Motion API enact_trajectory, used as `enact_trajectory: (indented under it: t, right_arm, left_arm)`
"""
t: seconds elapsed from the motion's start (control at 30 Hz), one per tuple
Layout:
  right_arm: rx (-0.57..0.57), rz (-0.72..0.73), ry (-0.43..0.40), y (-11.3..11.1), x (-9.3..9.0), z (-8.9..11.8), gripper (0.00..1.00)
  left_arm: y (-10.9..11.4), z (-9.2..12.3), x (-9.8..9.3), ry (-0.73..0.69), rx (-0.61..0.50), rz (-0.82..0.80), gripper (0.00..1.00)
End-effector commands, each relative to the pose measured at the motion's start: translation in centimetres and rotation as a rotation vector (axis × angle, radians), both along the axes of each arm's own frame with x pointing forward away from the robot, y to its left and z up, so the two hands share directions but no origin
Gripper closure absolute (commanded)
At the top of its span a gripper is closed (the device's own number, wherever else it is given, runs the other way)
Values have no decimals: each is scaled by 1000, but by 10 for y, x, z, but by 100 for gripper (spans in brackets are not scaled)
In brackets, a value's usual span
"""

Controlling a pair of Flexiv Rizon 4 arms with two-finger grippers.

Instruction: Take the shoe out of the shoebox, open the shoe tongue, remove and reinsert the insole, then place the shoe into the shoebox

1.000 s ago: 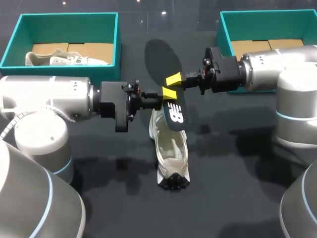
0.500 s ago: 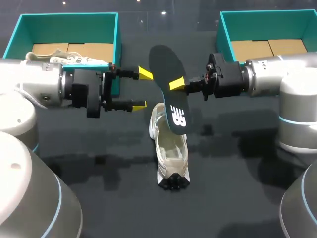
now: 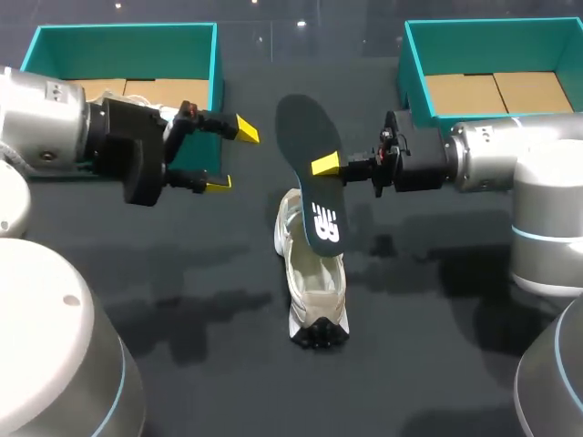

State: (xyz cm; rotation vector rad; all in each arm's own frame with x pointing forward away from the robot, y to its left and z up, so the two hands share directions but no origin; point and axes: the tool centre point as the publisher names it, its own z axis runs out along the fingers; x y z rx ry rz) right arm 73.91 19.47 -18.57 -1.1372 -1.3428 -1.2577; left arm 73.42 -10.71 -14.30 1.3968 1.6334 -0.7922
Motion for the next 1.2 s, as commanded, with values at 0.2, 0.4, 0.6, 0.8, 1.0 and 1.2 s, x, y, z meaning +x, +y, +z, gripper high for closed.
enact_trajectory:
  t: [0.2, 0.4, 0.6, 0.8, 1.0, 1.2]
  right_arm:
    - [-3, -1, 0, 0, -1, 0, 100]
    - [-3, -1, 0, 0, -1, 0, 100]
    - [-3, -1, 0, 0, -1, 0, 100]
    - [-3, -1, 0, 0, -1, 0, 100]
    - [-3, -1, 0, 0, -1, 0, 100]
    - [-3, -1, 0, 0, -1, 0, 100]
  left_arm:
    - [12, 39, 31, 163, 178, -50, 0]
    - [12, 56, 40, 177, 206, -118, 0]
    - [12, 56, 40, 177, 206, -118, 0]
    - [12, 56, 40, 177, 206, -118, 0]
    - [4, 58, 43, 171, 201, -134, 0]
    - [-30, 79, 58, 248, 289, -98, 0]
